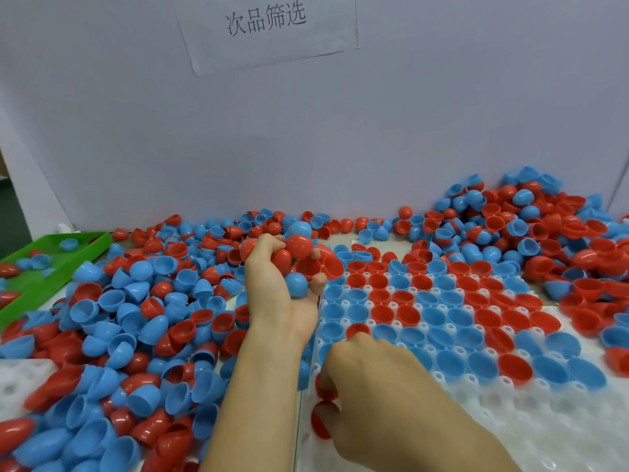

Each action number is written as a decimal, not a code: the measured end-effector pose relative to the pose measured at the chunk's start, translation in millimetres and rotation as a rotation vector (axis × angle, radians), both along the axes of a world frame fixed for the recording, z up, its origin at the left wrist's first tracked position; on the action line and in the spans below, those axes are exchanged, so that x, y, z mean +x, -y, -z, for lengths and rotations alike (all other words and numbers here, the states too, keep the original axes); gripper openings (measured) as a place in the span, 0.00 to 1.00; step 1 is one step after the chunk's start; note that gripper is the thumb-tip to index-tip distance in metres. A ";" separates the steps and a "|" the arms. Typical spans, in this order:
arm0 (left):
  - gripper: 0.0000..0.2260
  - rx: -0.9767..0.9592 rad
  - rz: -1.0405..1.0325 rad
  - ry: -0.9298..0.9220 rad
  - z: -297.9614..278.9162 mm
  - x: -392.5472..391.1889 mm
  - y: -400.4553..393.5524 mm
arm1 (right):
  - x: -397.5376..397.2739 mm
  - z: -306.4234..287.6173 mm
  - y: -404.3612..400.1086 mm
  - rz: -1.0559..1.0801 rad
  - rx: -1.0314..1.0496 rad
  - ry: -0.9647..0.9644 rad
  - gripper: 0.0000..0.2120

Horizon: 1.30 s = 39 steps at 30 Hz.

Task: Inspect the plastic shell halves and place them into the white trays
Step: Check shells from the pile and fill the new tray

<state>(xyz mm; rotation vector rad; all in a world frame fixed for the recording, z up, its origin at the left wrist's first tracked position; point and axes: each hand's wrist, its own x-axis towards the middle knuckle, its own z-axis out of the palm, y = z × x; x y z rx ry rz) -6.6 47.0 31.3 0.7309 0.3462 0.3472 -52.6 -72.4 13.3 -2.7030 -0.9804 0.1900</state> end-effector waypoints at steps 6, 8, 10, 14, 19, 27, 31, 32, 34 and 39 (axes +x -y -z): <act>0.09 -0.072 0.132 0.027 0.1 -2.1 -0.5 | 35.3 -5.7 34.1 0.179 0.560 0.131 0.08; 0.07 -0.054 0.206 0.027 0.6 -2.2 0.5 | 45.6 -6.8 43.0 0.240 0.738 0.269 0.04; 0.06 -0.046 0.307 0.034 0.4 -1.9 3.3 | 50.0 -3.3 45.2 0.231 0.802 0.294 0.08; 0.03 0.020 0.427 0.021 0.4 -1.7 10.6 | 54.3 3.0 44.9 0.182 0.771 0.242 0.10; 0.03 -0.010 0.493 0.002 1.6 -0.4 13.3 | 55.1 2.4 47.6 0.171 0.646 0.377 0.11; 0.06 -0.078 0.504 -0.014 -0.1 -3.0 14.1 | 50.6 -2.9 40.7 0.008 0.574 0.381 0.14; 0.06 -0.119 0.430 -0.010 0.8 -2.2 11.3 | 48.3 -3.9 46.1 -0.022 0.562 0.307 0.15; 0.05 -0.132 0.397 -0.006 1.4 -1.6 9.8 | 47.7 -4.4 47.6 -0.011 0.547 0.281 0.13; 0.05 -0.157 0.330 0.001 2.4 -0.8 6.2 | 45.6 -6.6 50.5 0.002 0.519 0.226 0.10; 0.06 -0.162 0.209 -0.015 3.9 -0.6 -0.4 | 36.1 -13.7 53.6 -0.060 0.460 0.018 0.06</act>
